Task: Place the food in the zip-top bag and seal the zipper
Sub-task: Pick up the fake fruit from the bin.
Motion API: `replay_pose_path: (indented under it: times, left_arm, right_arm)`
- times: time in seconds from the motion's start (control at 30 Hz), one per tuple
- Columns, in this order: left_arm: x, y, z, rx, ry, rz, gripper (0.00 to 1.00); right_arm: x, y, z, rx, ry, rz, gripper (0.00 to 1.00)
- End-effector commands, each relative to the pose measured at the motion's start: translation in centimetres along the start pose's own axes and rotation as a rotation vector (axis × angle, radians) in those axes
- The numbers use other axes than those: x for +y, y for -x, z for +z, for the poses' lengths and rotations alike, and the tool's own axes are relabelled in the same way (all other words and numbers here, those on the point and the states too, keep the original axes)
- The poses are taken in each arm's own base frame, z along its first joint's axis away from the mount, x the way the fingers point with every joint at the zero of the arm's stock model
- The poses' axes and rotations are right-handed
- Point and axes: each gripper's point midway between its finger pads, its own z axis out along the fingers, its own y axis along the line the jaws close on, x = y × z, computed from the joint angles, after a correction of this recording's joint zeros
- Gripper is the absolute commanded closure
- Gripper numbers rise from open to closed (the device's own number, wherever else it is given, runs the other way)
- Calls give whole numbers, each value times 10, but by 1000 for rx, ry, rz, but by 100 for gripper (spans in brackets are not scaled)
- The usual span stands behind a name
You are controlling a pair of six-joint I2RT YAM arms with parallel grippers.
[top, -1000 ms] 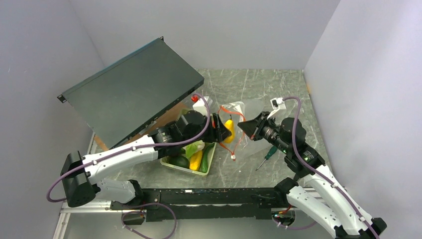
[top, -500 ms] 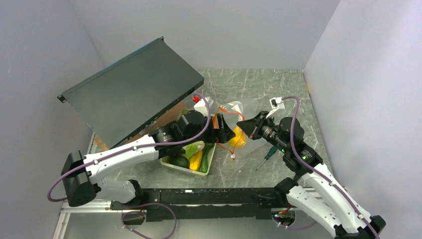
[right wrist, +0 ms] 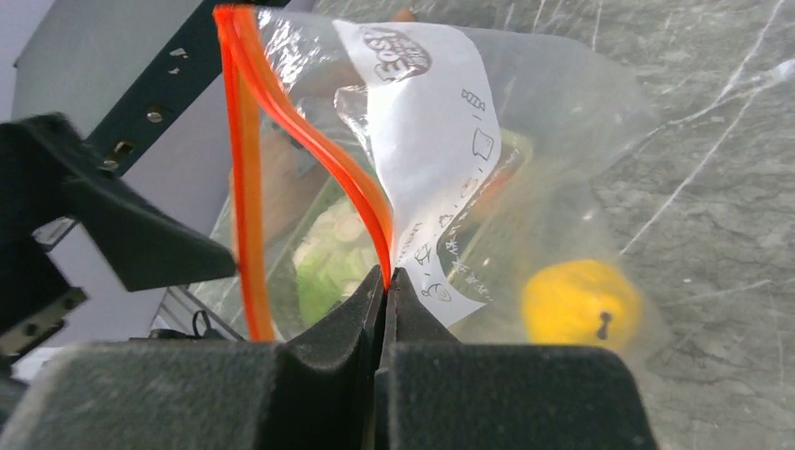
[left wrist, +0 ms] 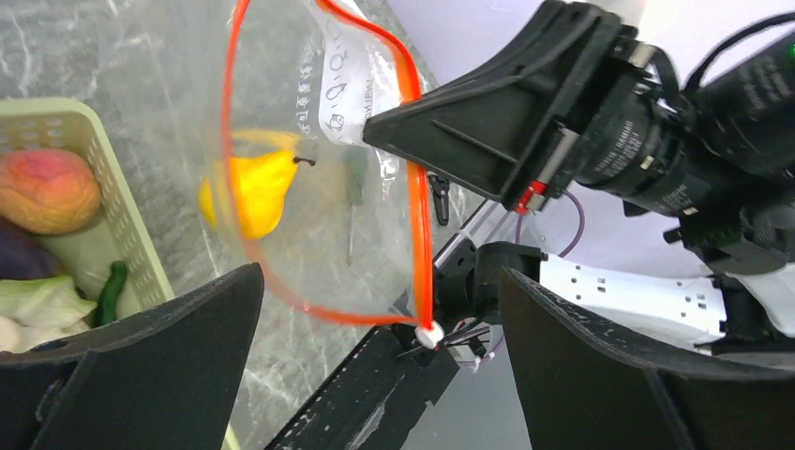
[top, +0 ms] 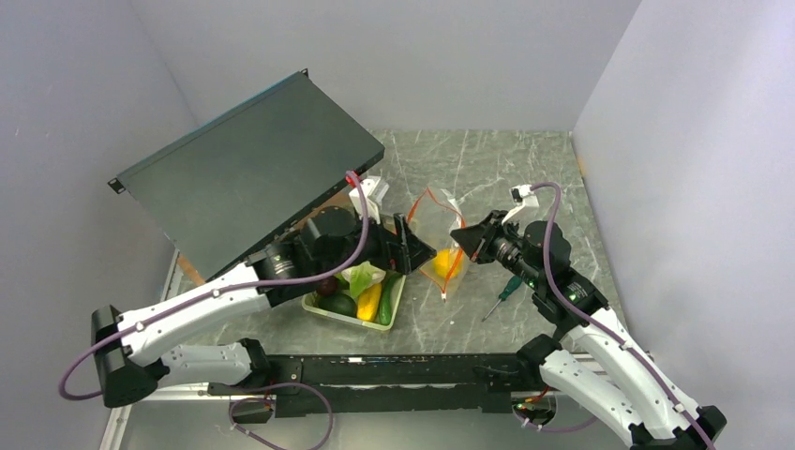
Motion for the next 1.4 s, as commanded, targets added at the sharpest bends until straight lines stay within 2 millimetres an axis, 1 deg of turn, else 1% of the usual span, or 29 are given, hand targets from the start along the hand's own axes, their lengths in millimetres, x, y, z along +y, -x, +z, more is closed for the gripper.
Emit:
replay_pose_path:
  times: [0.0,0.1,0.17,0.27,0.3,0.43,0.53,0.67,0.77,0.87,0.97,1.1,1.23,1.37]
  left_arm:
    - [-5,19,-28,-56,-15,96,0]
    - [10,12,-42,-37,48,121,1]
    - [22,4,-48,-3,90,144,1]
    - [47,-10,-54,54,199,157,1]
    - [54,-16,-56,79,226,163,1]
    - [87,-45,-57,168,346,169,8]
    - [104,-64,-54,223,413,158,17]
    - [114,-88,-45,269,463,144,29]
    - [123,-102,-36,271,492,116,37]
    - [133,-117,-29,288,525,95,43]
    - [147,-127,-25,306,593,114,48]
    - [162,-139,-19,353,670,152,51]
    - [176,-151,-17,392,738,162,51]
    - [183,-156,-14,396,765,162,50]
  right_arm:
    - [-6,6,-2,-31,-33,-35,100]
    - [-10,7,-3,-34,-53,-49,100]
    - [-11,8,-2,-34,-62,-57,100]
    - [-11,8,-3,-30,-63,-69,100]
    - [-15,11,-3,-41,-86,-73,100]
    - [-20,14,-5,-51,-114,-96,100]
    - [-23,15,-7,-54,-131,-105,100]
    - [-26,12,-8,-46,-143,-108,100]
    - [-27,11,-8,-45,-144,-108,100]
    - [-26,12,-10,-46,-144,-108,100]
    - [-26,13,-11,-49,-147,-111,100]
    - [-30,11,-12,-51,-157,-111,100]
    - [-32,6,-10,-38,-159,-106,100]
    - [-33,4,-7,-30,-161,-107,100]
